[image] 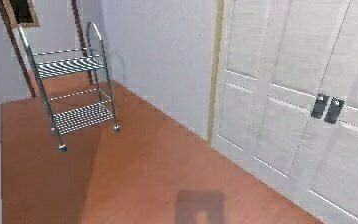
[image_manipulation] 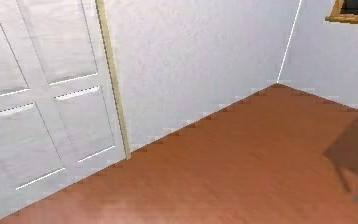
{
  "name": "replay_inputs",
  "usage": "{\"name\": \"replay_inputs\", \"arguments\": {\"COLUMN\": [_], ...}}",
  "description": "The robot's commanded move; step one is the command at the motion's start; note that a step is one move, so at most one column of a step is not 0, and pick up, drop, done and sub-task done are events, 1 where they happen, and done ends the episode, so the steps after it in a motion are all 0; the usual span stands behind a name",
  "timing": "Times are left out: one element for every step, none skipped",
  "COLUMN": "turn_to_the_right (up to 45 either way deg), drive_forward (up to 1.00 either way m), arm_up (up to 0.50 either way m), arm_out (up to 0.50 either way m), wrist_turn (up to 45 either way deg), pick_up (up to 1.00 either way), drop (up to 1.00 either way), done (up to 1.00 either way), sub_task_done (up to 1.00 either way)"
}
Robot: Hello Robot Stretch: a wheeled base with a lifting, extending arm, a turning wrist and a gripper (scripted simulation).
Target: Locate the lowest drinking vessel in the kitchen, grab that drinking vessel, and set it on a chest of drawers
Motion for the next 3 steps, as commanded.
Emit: {"name": "replay_inputs", "arguments": {"turn_to_the_right": [-36.0,0.0,0.0], "drive_forward": [0.00,0.05,0.10], "arm_up": [0.00,0.00,0.00], "arm_out": [0.00,0.00,0.00], "wrist_turn": [0.0,0.0,0.0], "pick_up": [0.00,0.00,0.00], "drop": [0.00,0.00,0.00], "done": [0.00,0.00,0.00], "sub_task_done": [0.00,0.00,0.00]}}
